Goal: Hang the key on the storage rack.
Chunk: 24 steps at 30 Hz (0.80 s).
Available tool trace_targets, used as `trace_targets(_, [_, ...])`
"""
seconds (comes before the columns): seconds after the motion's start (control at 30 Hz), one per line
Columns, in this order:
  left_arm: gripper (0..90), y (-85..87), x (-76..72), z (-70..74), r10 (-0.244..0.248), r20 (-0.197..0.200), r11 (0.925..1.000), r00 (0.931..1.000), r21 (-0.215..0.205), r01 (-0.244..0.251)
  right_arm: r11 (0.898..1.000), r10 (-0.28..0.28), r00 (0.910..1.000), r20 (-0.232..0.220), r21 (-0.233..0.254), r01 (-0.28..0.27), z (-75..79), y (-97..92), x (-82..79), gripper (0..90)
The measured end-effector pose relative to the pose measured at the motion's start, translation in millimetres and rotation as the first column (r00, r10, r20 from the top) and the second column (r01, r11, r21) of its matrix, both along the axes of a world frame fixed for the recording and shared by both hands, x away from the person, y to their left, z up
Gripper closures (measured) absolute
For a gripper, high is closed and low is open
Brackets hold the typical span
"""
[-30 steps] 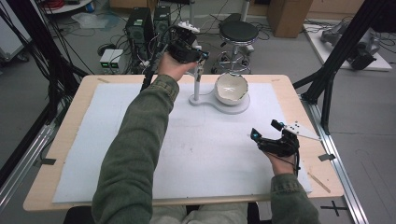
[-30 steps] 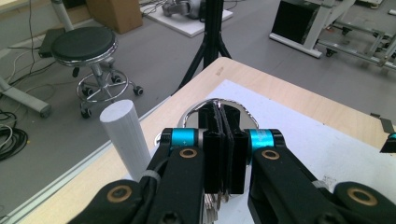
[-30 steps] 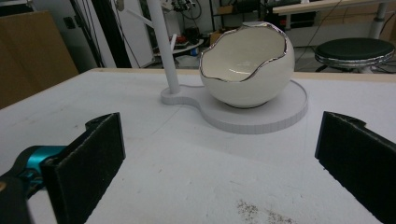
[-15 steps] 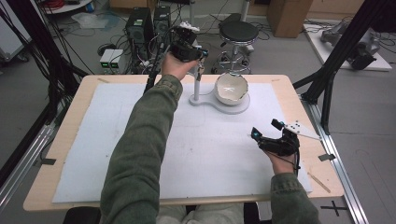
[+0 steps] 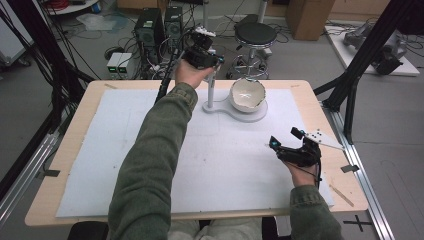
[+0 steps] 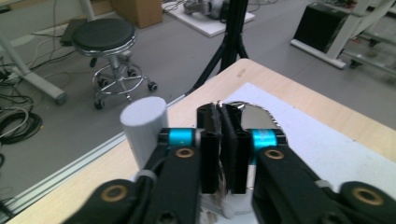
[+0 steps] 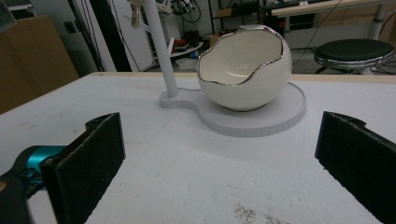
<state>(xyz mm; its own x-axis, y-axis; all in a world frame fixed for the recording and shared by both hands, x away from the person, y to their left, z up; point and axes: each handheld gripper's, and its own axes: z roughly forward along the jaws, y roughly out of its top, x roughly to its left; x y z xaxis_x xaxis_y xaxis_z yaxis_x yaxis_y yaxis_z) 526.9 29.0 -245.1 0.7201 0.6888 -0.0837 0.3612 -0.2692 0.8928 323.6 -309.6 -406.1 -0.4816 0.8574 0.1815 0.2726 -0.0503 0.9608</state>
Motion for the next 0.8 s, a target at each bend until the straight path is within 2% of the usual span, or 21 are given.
trace_targets(0.03, [78.1,0.0,0.0,0.0,0.000,0.000,1.0000,1.0000,0.000,0.000,1.000,0.002,1.0000,0.001,-0.003,-0.002,0.0,-0.1,0.0,0.5])
trace_targets(0.07, [71.7,3.0,-0.7,0.9,-0.024,-0.044,0.9987,0.9987,-0.045,0.022,1.000,0.003,1.0000,0.001,-0.003,-0.003,-0.1,0.3,0.0,0.5])
trace_targets(0.1, [65.2,4.0,-1.4,1.3,-0.033,-0.058,0.9977,0.9978,-0.060,0.030,1.000,0.002,1.0000,0.001,-0.002,-0.002,-0.1,0.8,0.1,0.5])
trace_targets(0.27, [52.9,8.4,-7.4,2.6,-0.054,-0.067,0.9955,0.9963,-0.082,0.048,1.000,0.004,1.0000,-0.003,-0.005,-0.004,-0.4,1.7,0.3,0.5])
trace_targets(0.33, [45.9,11.9,-9.2,2.3,-0.032,-0.071,0.9971,0.9969,-0.071,0.027,1.000,0.004,1.0000,-0.002,-0.004,-0.004,-0.4,1.8,0.4,0.5])
trace_targets(0.43, [33.3,15.9,-11.9,2.0,-0.036,-0.067,0.9980,0.9971,-0.055,0.032,1.000,0.007,1.0000,0.002,-0.010,-0.007,-0.9,2.0,1.2,0.5])
trace_targets(0.47, [29.3,20.4,-16.4,0.6,-0.020,-0.041,0.9986,0.9990,-0.050,0.018,1.000,0.007,1.0000,-0.001,-0.011,-0.007,-1.0,2.1,1.3,0.5])
trace_targets(0.53, [22.9,26.4,-19.2,-2.2,-0.011,-0.039,0.9991,0.9992,-0.042,0.009,1.000,0.003,1.0000,-0.002,-0.010,-0.003,-1.0,2.1,1.5,0.5])
trace_targets(0.63, [17.5,35.1,-21.5,-7.8,0.008,-0.048,0.9991,0.9988,-0.041,-0.010,1.000,0.000,1.0000,-0.001,-0.011,-0.001,-1.0,2.4,1.7,0.5])
trace_targets(0.8, [5.8,47.8,-26.9,-13.3,0.045,-0.035,0.9971,0.9984,-0.060,-0.047,1.000,0.000,1.0000,0.002,-0.018,0.000,-1.6,2.9,3.1,0.5])
